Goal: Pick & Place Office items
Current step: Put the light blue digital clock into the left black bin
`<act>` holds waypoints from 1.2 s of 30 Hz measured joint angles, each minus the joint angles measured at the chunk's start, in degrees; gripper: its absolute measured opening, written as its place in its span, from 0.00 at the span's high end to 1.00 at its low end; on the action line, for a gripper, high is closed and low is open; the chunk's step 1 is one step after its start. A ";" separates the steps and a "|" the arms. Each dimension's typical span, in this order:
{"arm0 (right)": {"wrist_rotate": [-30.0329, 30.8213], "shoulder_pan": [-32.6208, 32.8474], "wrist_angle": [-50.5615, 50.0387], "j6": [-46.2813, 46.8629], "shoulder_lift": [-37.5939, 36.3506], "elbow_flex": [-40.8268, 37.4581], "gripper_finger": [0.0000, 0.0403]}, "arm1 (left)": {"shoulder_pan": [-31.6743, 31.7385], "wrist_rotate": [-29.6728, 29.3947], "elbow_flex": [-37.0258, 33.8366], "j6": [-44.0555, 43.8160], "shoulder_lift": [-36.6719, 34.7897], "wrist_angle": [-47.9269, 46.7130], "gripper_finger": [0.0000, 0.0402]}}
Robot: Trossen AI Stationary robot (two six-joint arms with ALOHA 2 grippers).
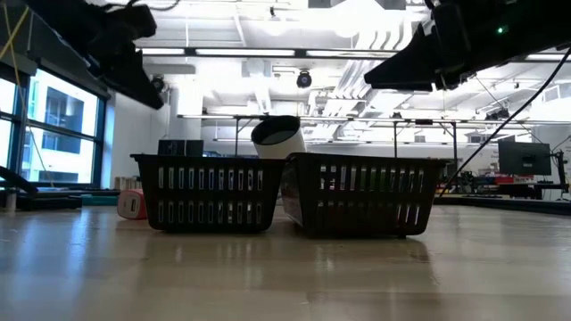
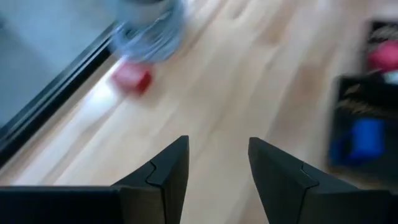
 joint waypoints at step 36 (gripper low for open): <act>-8.29 -0.87 -4.73 5.99 0.02 0.00 0.43 | 27.00 16.62 6.90 0.86 16.07 -20.14 0.50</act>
